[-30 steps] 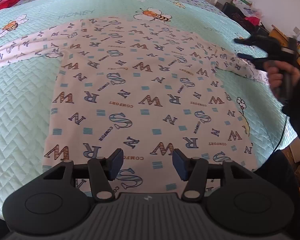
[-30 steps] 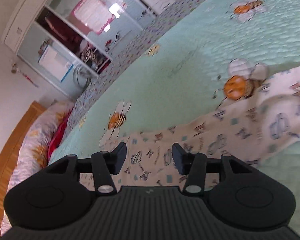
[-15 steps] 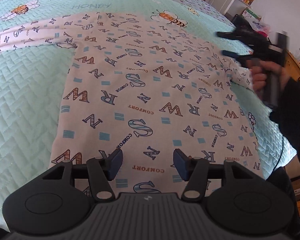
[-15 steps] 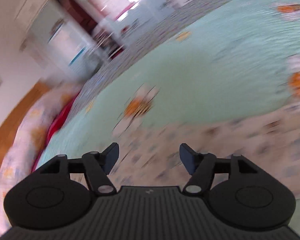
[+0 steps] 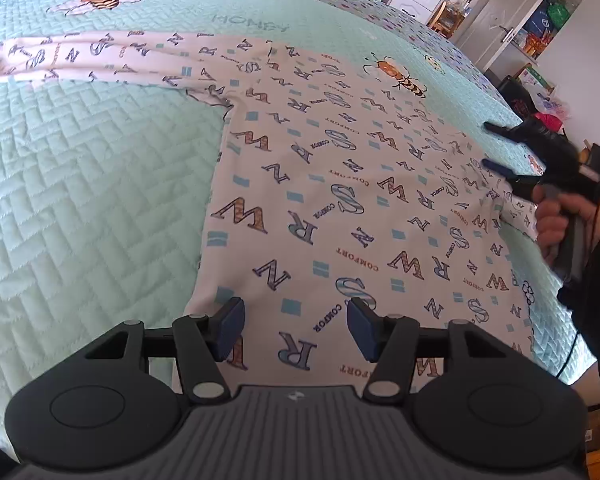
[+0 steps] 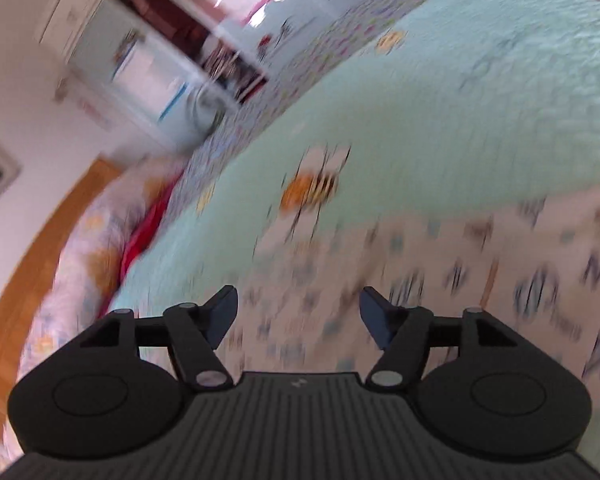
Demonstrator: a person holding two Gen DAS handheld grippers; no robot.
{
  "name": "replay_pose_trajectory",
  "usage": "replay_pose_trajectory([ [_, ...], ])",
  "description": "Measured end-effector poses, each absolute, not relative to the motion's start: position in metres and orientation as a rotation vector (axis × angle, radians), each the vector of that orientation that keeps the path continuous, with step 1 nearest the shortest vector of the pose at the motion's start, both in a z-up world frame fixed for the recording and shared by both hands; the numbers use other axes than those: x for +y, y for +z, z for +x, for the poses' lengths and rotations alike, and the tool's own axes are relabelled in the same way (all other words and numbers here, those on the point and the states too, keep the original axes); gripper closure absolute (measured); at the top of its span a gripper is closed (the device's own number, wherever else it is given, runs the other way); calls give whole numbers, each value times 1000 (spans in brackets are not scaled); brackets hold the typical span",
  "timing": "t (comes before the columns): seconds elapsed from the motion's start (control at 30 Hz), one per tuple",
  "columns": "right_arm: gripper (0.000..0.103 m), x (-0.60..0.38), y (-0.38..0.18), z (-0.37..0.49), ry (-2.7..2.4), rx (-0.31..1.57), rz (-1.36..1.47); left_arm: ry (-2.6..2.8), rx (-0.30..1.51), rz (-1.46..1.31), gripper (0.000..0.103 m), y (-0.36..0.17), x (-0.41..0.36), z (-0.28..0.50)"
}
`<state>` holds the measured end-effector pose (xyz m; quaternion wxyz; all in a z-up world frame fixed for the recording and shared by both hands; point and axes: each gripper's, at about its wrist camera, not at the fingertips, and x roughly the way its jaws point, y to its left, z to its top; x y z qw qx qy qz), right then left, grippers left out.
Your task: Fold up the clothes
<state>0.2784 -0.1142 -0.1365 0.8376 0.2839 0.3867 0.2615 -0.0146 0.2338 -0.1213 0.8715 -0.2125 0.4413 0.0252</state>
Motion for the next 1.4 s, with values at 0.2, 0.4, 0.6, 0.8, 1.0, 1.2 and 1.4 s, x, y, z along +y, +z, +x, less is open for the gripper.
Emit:
replay_pose_trajectory([
  [0.2,35,-103,-121,340,478,805,506,22,926,-438,43,-118,227,-21],
  [0.4,51,-43,-105,417,636,937,136,11,950,-446,43,-126,228,-10],
  [0.6,53,-22,-137,442,848,1001,12,8,956,-467,43,-127,235,4],
  [0.8,94,-27,-148,447,942,979,26,-12,960,-451,41,-129,228,21],
  [1.0,95,-27,-141,462,970,921,47,-6,976,-431,40,-131,224,26],
  [1.2,95,-13,-148,476,964,951,26,0,980,-410,40,-129,223,25],
  [1.4,78,-42,-122,443,758,813,113,54,917,-419,40,-116,248,19],
])
